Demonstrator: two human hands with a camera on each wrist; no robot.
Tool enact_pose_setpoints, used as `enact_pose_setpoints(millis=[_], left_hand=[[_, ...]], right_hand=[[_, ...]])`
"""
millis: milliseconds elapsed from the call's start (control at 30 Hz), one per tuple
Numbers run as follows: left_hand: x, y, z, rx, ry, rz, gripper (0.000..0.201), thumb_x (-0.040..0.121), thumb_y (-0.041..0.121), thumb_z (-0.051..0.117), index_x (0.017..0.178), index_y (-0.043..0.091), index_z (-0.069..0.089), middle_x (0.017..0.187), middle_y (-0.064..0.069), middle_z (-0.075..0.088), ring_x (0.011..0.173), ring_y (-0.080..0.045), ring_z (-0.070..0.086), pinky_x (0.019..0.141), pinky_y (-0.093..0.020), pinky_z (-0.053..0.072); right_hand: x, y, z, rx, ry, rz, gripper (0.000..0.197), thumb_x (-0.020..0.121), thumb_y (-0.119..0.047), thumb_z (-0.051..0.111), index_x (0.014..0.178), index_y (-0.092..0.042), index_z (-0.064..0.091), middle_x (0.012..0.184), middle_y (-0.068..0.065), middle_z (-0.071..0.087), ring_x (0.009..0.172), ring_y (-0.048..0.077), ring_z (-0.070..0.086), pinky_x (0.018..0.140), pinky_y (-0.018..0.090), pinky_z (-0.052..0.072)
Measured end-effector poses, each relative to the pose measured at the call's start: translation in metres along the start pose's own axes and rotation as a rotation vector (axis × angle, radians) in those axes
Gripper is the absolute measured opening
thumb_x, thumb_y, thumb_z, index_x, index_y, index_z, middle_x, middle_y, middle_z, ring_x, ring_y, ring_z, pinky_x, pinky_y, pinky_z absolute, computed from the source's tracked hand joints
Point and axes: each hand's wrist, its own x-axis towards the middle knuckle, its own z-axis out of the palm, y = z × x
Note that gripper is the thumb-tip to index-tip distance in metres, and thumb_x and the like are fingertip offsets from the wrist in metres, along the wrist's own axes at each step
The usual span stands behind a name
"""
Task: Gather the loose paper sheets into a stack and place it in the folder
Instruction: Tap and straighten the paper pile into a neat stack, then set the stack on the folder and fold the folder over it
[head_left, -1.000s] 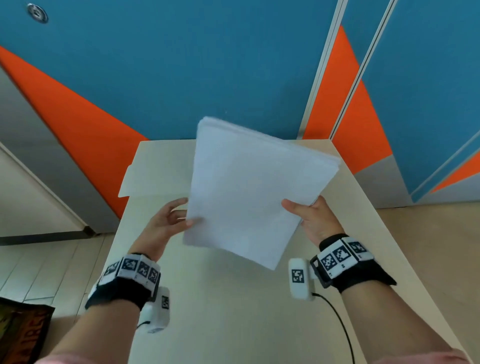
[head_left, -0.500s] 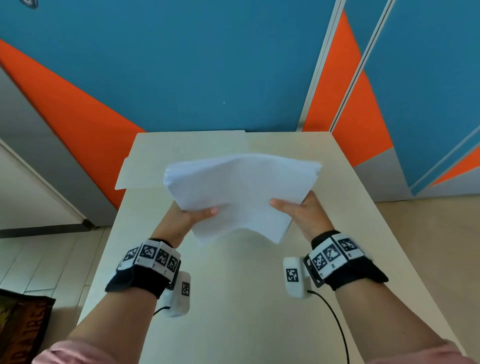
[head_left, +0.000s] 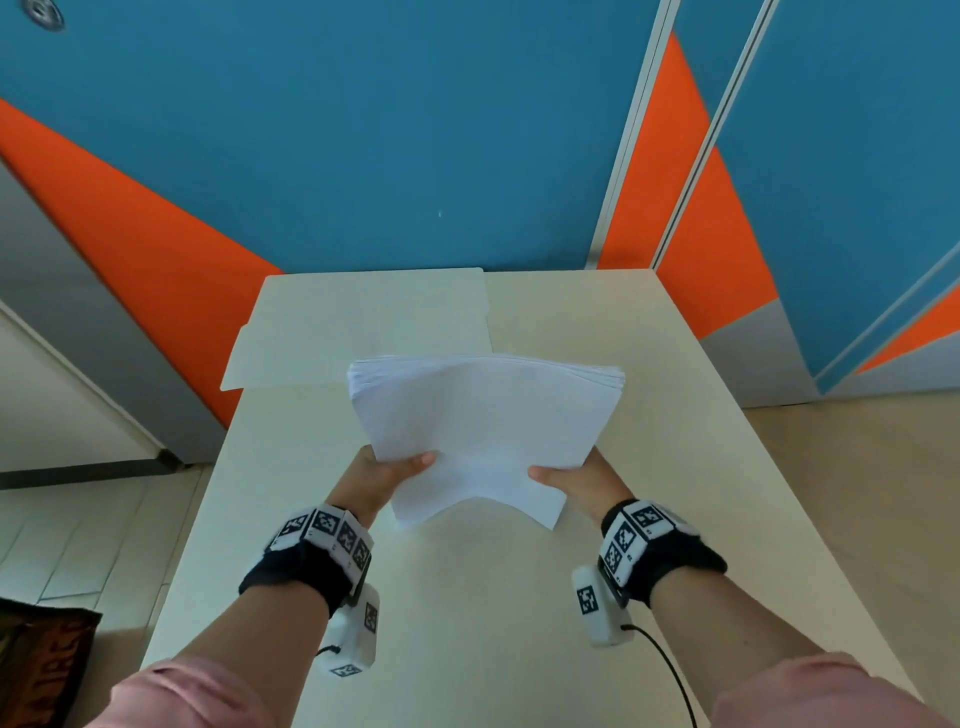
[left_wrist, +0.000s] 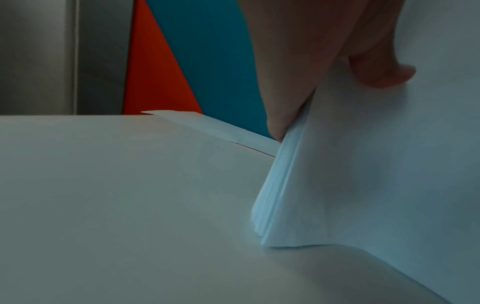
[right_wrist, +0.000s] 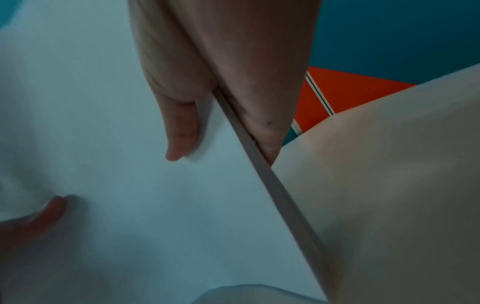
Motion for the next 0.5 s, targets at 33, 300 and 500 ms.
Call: enact_pose_setpoints(millis=[33,300,500], left_hand=[[0.002,0.000,0.000,-0.002,0.012,-0.007,0.036,0.062,0.017,0.080,0.094,0.018,0.065,0.104,-0.008,0.069,0.098,-0.026,0.064,0.089,-0.040,0.051],[0.017,0.022,-0.009,0.012,0.141,0.095,0.018,0.084,0.014,0.066,0.101,0.009,0.066,0.090,0.000,0.071,0.072,-0.005,0.069,0.065,-0.016,0.053],[0.037,0.024,-0.025,-0.052,0.216,-0.074,0.013,0.084,0.016,0.066,0.091,0.006,0.066,0.075,-0.001,0.073,0.079,-0.024,0.065,0.074,-0.032,0.051]], right_hand=[[0.001,0.001,0.000,-0.009,0.006,0.011,0.039,0.076,-0.012,0.075,0.110,-0.012,0.058,0.115,0.007,0.065,0.106,0.023,0.061,0.094,0.032,0.045],[-0.002,-0.051,-0.005,-0.020,-0.141,-0.223,0.019,0.086,-0.015,0.064,0.099,-0.028,0.061,0.100,-0.010,0.067,0.095,0.007,0.064,0.098,0.032,0.047],[0.009,-0.053,0.009,0.042,-0.247,-0.139,0.027,0.088,-0.016,0.060,0.111,-0.029,0.054,0.120,-0.003,0.063,0.109,0.011,0.060,0.101,0.031,0.043]])
